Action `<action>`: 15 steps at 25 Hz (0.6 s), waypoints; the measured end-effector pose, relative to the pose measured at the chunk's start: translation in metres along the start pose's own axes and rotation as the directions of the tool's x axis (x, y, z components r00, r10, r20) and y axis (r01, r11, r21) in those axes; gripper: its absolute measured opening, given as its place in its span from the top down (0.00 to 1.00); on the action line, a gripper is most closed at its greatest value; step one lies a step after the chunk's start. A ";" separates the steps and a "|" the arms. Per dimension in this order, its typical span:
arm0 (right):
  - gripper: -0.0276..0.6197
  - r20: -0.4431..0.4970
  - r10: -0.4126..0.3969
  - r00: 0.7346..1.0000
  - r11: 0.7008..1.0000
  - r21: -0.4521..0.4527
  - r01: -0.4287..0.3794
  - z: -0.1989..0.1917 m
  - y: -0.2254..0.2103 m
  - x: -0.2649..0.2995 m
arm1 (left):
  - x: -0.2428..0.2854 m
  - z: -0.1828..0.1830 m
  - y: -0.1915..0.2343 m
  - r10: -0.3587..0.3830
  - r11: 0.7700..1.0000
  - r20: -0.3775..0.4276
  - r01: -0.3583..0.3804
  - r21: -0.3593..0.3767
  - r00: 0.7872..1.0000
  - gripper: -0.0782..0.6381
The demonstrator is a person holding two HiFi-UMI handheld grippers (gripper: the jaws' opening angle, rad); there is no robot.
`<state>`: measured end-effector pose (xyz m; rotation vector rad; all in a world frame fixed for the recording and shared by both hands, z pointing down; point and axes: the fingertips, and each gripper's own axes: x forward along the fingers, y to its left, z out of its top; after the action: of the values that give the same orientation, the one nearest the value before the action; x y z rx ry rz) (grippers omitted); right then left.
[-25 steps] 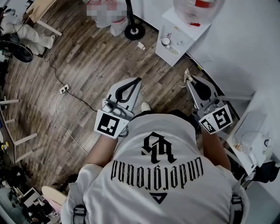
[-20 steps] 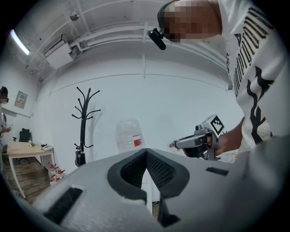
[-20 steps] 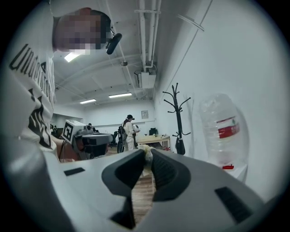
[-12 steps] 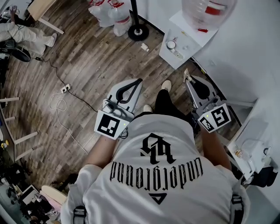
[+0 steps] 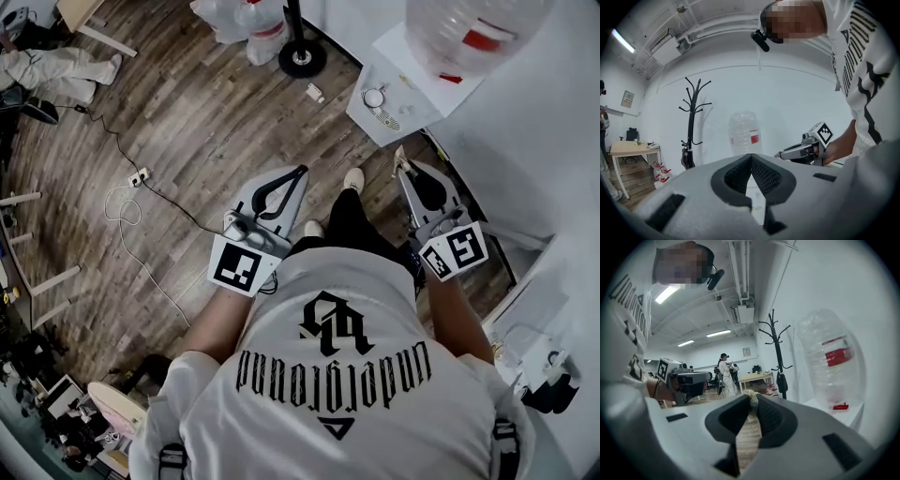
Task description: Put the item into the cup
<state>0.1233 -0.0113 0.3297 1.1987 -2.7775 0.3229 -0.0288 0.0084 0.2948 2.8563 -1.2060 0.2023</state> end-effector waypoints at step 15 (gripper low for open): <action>0.87 -0.173 -0.024 0.985 0.989 0.141 0.049 -0.131 -0.127 0.096 | 0.147 -0.112 0.052 -0.038 0.999 -0.103 0.038 -0.009 0.994 0.88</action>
<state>0.1511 -0.1333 0.4937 1.1886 -2.6195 0.6032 0.0238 -0.1235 0.4246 2.8207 -1.1304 0.3393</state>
